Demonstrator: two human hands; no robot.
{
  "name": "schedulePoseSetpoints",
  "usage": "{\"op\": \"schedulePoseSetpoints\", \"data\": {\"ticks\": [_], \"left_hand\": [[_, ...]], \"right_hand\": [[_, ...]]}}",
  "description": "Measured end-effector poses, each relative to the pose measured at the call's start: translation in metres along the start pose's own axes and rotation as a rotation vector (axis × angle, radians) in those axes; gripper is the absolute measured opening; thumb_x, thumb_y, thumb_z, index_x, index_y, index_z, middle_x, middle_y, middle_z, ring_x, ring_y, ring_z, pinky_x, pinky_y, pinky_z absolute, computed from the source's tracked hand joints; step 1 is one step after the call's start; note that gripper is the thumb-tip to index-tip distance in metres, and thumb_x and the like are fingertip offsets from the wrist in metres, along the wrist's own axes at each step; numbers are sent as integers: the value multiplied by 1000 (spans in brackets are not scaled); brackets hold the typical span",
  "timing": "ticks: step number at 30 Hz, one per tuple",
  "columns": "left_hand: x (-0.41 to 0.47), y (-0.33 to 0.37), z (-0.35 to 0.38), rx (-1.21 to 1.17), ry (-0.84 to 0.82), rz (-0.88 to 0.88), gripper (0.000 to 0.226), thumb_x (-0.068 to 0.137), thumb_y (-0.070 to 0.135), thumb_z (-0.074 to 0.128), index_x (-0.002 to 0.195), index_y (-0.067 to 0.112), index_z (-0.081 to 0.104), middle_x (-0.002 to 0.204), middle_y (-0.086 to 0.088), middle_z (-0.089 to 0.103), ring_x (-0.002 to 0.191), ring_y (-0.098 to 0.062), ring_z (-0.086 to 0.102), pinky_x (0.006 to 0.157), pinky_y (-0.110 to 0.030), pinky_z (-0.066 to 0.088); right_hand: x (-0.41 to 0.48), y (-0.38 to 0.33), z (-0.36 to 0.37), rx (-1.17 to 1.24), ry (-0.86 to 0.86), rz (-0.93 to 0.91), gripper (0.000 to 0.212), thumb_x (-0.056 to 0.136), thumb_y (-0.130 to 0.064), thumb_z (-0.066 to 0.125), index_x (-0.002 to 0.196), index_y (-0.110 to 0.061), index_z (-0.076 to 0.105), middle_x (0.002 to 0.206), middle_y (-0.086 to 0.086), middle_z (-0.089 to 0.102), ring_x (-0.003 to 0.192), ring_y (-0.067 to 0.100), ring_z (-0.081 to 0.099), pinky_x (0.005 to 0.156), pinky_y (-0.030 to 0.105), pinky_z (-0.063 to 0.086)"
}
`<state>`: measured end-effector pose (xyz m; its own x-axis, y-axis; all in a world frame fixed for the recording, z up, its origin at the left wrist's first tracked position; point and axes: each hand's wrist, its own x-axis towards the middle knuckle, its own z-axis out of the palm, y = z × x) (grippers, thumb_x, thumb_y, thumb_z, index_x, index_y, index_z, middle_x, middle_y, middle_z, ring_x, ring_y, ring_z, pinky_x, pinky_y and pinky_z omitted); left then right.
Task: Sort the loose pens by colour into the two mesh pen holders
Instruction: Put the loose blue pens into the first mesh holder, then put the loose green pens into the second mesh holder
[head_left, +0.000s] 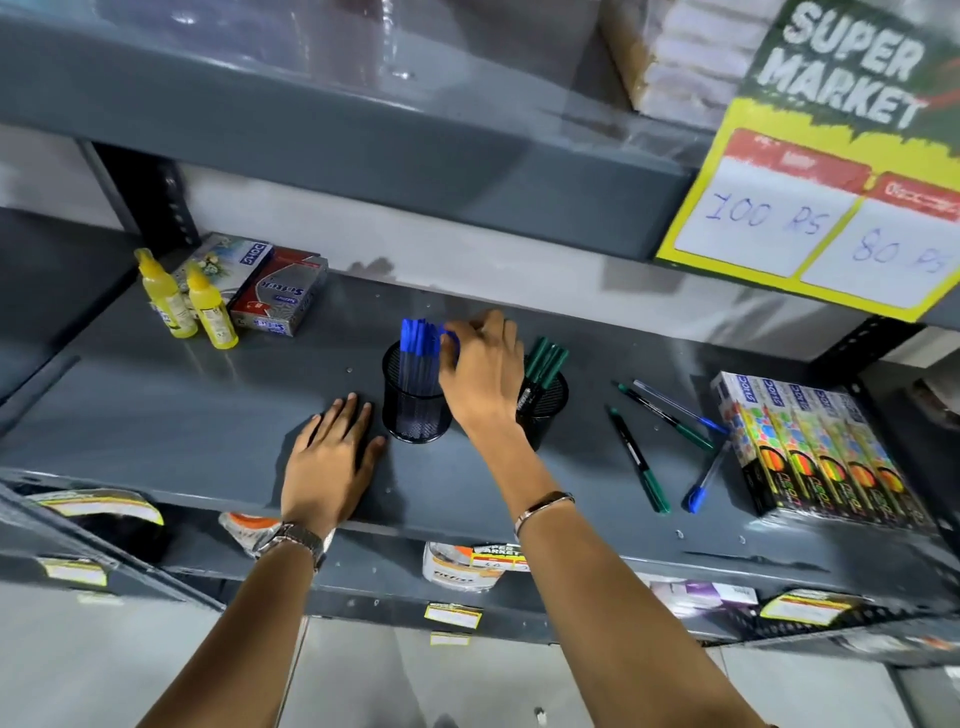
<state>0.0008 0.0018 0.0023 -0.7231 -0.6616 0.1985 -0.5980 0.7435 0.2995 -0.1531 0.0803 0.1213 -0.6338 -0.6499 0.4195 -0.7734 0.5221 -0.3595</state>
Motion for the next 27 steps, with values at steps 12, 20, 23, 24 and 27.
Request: {"op": "schedulePoseSetpoints", "data": {"ticks": [12,20,23,24,27], "left_hand": [[1,1,4,29,19,-1,60,91,45,27,131,6,51,140,-15,47,130,-29,40,108,-39,21],[0,2,4,30,26,5,62,91,44,26,129,4,52,138,-17,47,129,-31,41,107,-41,23],[-1,3,3,28,31,1,62,90,44,26,129,4,52,138,-17,48,129,-31,42,107,-40,22],[-1,3,2,28,31,1,62,90,45,25,130,4,51,138,-16,47,129,-31,41,107,-40,22],[0,2,3,31,21,3,62,90,45,26,131,5,51,139,-16,47,130,-30,40,107,-40,23]], "right_hand": [[-67,166,-43,-98,342,933,34,88,-25,55,114,-2,56,121,29,51,110,42,45,88,46,35],[-98,193,-35,-152,119,1012,34,95,-24,42,108,3,59,125,23,49,112,40,42,93,45,34],[-96,189,-33,-97,119,948,30,93,-14,43,99,9,62,123,24,50,106,41,47,89,46,39],[-95,189,-32,-62,119,923,28,92,-11,44,97,10,63,124,24,49,105,41,48,89,46,41],[-100,192,-31,53,88,855,27,85,-1,46,104,5,63,131,21,45,110,40,46,95,45,42]]}}
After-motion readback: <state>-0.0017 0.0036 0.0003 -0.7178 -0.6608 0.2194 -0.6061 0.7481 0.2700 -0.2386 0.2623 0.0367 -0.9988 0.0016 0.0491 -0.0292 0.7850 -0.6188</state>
